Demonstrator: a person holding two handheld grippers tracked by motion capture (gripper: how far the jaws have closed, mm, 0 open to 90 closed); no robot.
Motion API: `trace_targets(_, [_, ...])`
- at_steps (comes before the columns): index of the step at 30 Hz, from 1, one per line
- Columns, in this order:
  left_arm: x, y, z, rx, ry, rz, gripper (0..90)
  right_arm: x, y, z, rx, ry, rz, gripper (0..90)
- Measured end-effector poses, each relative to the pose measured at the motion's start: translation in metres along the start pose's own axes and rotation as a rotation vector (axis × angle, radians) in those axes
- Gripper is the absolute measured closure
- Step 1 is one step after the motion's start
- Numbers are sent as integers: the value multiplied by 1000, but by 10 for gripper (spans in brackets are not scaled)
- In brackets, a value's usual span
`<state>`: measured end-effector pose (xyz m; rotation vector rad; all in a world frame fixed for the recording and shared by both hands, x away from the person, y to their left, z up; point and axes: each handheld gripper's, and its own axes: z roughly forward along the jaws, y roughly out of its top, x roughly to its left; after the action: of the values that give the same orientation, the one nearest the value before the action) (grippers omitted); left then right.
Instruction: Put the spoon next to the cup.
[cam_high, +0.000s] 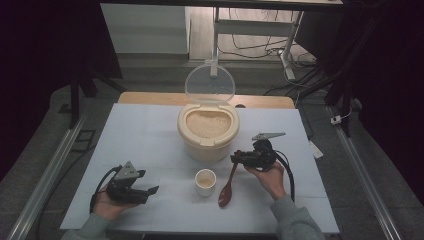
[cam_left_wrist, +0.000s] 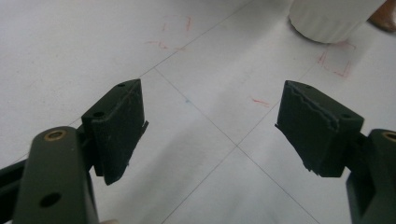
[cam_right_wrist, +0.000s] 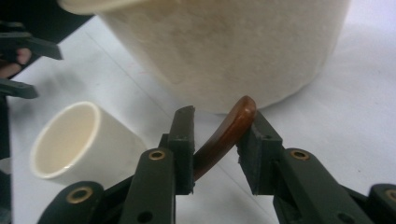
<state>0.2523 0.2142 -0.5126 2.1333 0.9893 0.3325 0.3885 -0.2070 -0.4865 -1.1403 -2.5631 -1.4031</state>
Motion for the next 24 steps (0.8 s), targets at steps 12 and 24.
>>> trace_targets(12, [0, 0, 1, 5, -2, 1, 227, -11, -7, 21, 61, -88, -7, 571])
trace_targets(24, [0, 0, 1, 7, -3, 2, 226, -10, -12, 31, 103, -171, -62, 491])
